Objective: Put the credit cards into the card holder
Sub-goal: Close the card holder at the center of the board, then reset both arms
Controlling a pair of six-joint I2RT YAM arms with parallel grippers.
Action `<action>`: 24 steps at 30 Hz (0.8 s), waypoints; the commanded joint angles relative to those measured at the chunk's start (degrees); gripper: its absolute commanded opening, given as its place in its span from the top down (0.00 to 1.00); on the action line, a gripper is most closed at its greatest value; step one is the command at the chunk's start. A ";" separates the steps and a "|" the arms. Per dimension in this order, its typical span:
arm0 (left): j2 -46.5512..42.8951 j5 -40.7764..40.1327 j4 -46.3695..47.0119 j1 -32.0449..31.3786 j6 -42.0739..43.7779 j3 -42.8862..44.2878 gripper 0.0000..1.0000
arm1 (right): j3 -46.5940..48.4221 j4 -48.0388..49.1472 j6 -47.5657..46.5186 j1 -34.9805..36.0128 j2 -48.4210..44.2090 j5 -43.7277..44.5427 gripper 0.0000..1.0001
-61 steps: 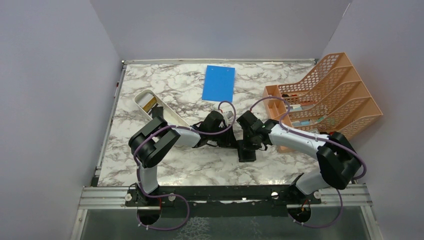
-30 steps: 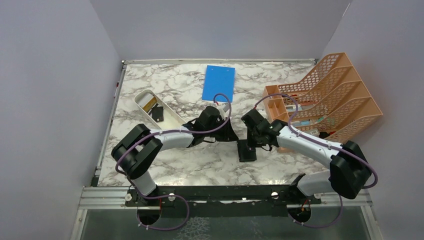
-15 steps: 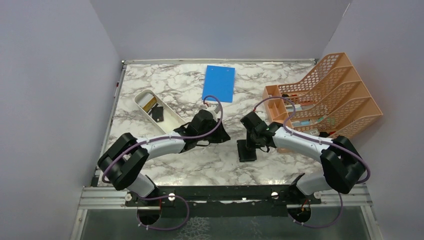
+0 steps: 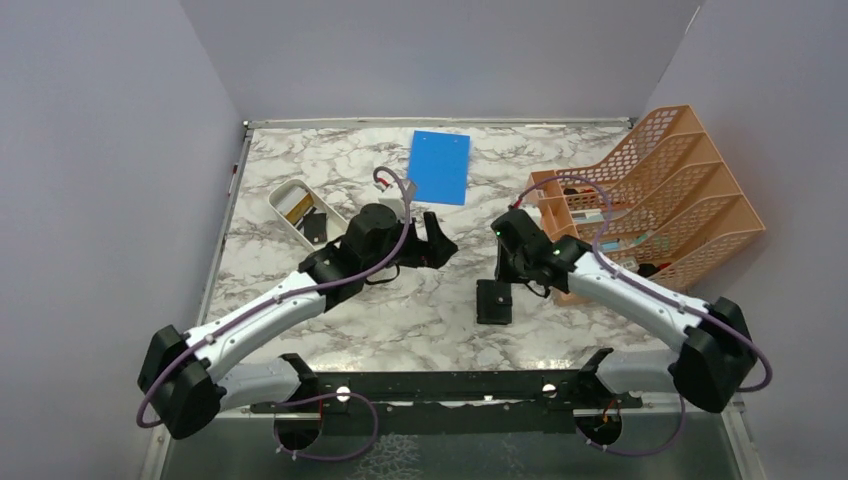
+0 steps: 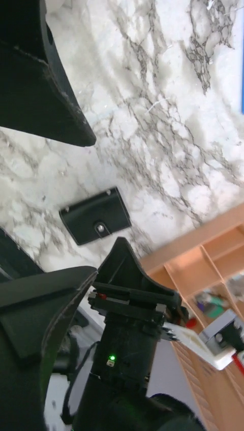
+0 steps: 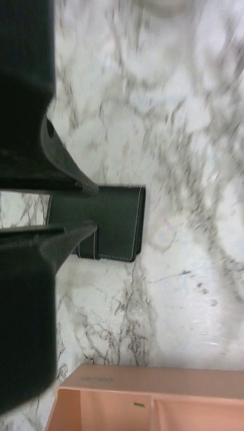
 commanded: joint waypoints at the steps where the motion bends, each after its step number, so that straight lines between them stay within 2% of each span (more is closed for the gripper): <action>1: -7.16 -5.50 -13.42 0.29 5.26 6.98 0.01 | 4.74 -4.07 -2.81 -0.05 -9.95 2.51 0.64; 3: -10.61 -6.55 -16.11 0.25 5.65 8.22 0.01 | 5.50 -3.82 -4.01 -0.08 -13.79 0.85 0.56; 7: -17.80 -9.75 -17.98 0.27 6.70 9.17 0.01 | 7.03 -4.26 -4.18 -0.01 -21.07 -0.35 0.26; 10: -22.32 -11.56 -18.45 0.25 8.47 8.75 0.01 | 9.56 -7.05 -3.86 0.01 -25.11 0.91 0.13; 12: -24.24 -13.16 -19.85 0.26 8.25 8.59 0.01 | 10.37 -7.76 -3.62 -0.04 -27.95 1.96 0.01; 18: -25.76 -13.55 -21.75 0.27 7.69 6.42 0.01 | 9.49 -6.12 -2.43 -0.01 -32.59 0.23 0.00; 24: -23.78 -12.13 -21.70 0.25 6.46 5.47 0.01 | 8.79 -4.18 -2.27 -0.05 -30.38 -5.29 0.00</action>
